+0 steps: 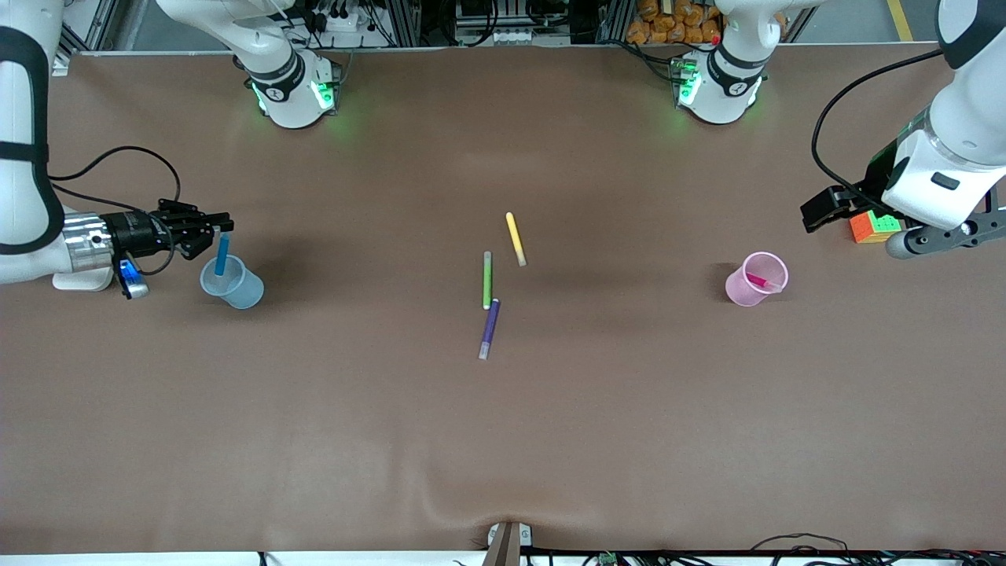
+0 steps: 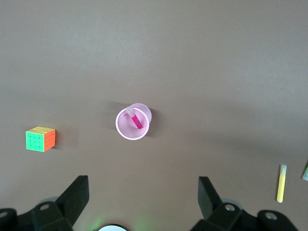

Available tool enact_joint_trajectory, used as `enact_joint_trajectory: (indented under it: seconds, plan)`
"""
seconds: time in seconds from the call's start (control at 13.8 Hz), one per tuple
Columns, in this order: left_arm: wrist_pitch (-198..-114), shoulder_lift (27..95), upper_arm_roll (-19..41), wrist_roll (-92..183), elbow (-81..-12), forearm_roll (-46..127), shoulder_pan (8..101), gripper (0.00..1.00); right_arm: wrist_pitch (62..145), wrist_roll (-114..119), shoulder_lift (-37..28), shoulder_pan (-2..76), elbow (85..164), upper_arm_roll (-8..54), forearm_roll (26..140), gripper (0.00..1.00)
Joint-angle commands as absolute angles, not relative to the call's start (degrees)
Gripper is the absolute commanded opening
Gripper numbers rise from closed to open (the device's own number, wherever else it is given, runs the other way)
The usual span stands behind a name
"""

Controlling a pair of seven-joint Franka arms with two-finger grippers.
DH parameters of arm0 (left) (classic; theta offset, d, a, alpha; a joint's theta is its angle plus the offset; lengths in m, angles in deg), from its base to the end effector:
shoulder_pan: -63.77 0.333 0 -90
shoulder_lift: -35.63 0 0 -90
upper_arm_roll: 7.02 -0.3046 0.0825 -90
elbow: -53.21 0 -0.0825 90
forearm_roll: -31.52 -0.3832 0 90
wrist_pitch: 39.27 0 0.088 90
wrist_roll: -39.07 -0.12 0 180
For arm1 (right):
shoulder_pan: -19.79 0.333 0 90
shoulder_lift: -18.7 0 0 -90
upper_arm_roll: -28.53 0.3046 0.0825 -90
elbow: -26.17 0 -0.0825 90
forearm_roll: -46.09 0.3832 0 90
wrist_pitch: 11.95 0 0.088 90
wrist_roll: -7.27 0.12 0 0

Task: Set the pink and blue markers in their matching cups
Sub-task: 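Lower the blue marker into the blue cup and open the right gripper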

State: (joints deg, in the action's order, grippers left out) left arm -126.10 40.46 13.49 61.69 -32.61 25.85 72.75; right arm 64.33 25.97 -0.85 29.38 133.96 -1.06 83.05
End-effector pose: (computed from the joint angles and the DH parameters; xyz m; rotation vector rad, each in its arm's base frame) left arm 0.5630 -0.0940 0.5853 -3.0420 -0.2995 0.0585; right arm 0.5127 -0.0876 0.3116 -2.2231 1.0114 1.0544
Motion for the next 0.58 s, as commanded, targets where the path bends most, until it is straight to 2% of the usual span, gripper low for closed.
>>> enact_joint_trajectory:
  seconds: [0.0,0.51]
  plan:
    - [-124.70,40.12,13.90,61.13,-30.99,26.51,73.26,1.00,64.16,22.83,-2.04,29.11,134.36,-1.97,84.50,0.00]
    - [-124.70,40.12,13.81,61.04,-30.99,26.60,73.44,1.00,65.04,17.64,-4.85,28.76,135.42,-3.55,84.50,0.00]
